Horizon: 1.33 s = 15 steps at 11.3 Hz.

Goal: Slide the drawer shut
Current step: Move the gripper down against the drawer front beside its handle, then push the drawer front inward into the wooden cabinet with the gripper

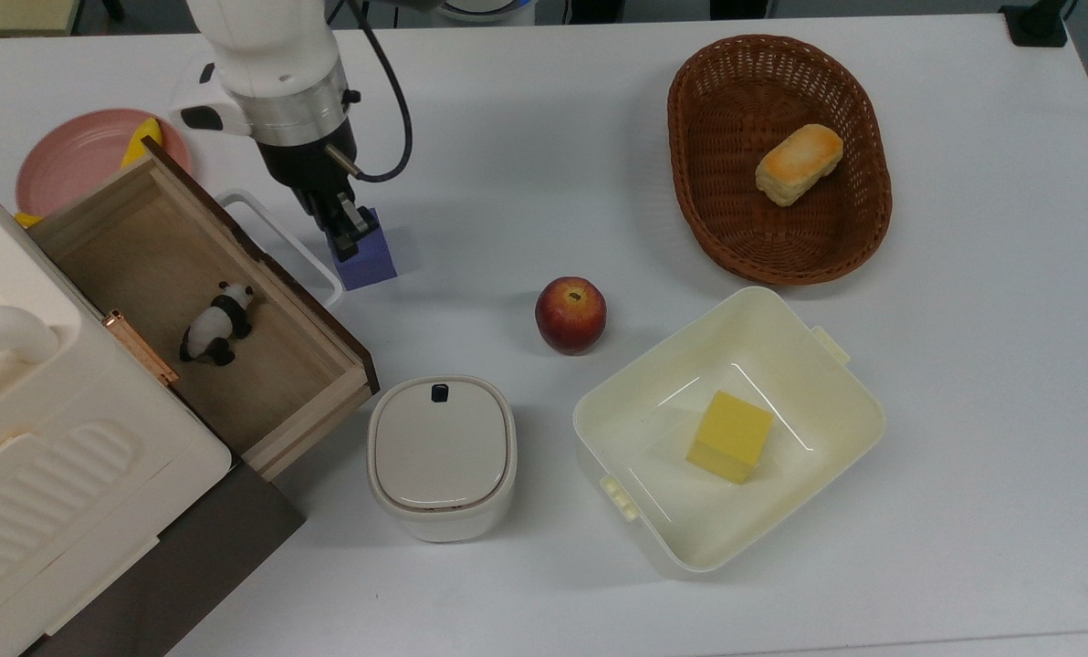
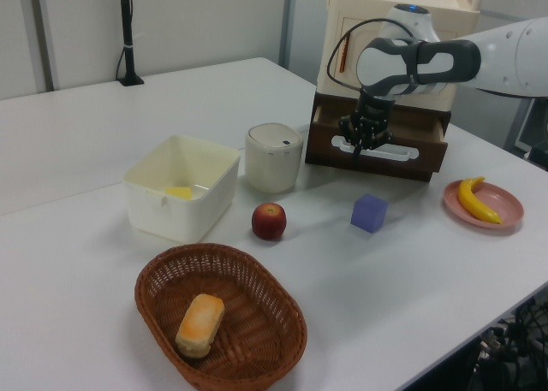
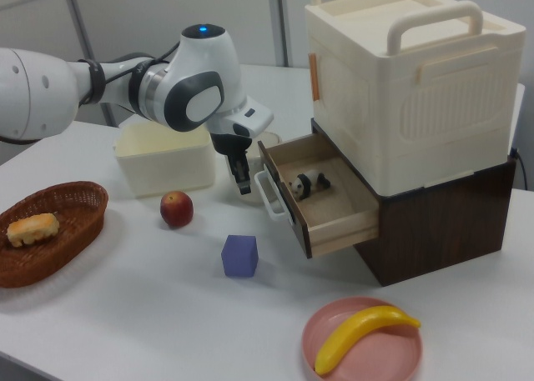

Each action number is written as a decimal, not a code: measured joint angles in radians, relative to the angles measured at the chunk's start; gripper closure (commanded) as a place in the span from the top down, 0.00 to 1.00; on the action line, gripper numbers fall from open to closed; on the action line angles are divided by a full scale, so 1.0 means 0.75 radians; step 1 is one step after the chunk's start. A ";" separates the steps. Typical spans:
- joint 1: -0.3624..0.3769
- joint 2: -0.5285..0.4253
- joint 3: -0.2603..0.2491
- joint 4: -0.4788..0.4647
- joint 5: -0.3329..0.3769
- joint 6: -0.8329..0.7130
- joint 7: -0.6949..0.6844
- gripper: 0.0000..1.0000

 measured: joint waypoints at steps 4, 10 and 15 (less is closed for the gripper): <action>-0.026 0.005 0.000 0.001 0.000 0.052 -0.003 0.00; -0.032 0.011 -0.002 0.004 0.001 0.097 -0.003 0.00; -0.033 0.029 -0.023 0.009 0.004 0.159 -0.003 0.00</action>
